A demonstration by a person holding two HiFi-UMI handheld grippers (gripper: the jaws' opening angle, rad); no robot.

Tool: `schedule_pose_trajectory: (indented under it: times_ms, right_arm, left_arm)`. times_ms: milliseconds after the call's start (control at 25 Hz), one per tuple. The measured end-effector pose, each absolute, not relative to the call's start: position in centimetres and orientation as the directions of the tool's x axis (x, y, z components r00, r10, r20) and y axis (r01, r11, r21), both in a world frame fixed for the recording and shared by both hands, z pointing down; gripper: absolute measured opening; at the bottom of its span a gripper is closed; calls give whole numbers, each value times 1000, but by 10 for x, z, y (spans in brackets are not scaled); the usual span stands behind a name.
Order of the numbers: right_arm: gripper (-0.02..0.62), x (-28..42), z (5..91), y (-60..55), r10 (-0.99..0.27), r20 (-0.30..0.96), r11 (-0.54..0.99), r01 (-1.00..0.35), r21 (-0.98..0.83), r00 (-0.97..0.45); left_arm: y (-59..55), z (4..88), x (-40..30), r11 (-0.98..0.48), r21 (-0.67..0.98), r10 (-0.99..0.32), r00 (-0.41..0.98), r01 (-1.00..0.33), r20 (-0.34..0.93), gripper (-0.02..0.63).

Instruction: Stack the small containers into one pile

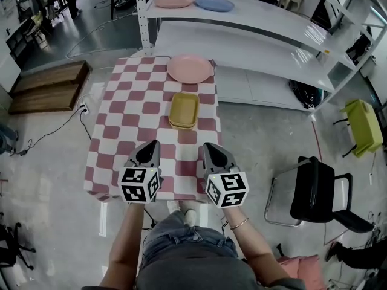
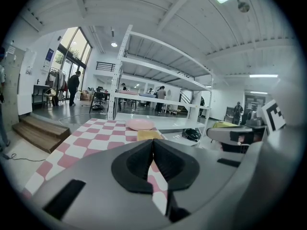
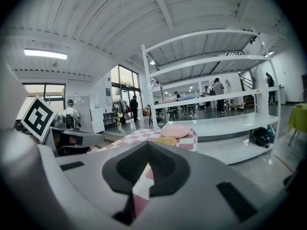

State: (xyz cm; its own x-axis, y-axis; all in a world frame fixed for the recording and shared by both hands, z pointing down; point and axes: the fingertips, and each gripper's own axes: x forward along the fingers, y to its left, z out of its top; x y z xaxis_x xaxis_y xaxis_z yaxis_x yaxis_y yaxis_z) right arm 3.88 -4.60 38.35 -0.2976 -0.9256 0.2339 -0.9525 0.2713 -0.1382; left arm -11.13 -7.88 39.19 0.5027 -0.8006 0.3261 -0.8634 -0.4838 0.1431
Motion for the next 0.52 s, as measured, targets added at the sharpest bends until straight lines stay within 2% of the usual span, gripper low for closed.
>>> schedule_pose_trajectory:
  times_ms: [520]
  right_arm:
    - [9,43,388,-20,-924,234,273,-950,-150,-303]
  left_arm:
    - [-48,399,-109,-465,149,-808,487,-873,331,17]
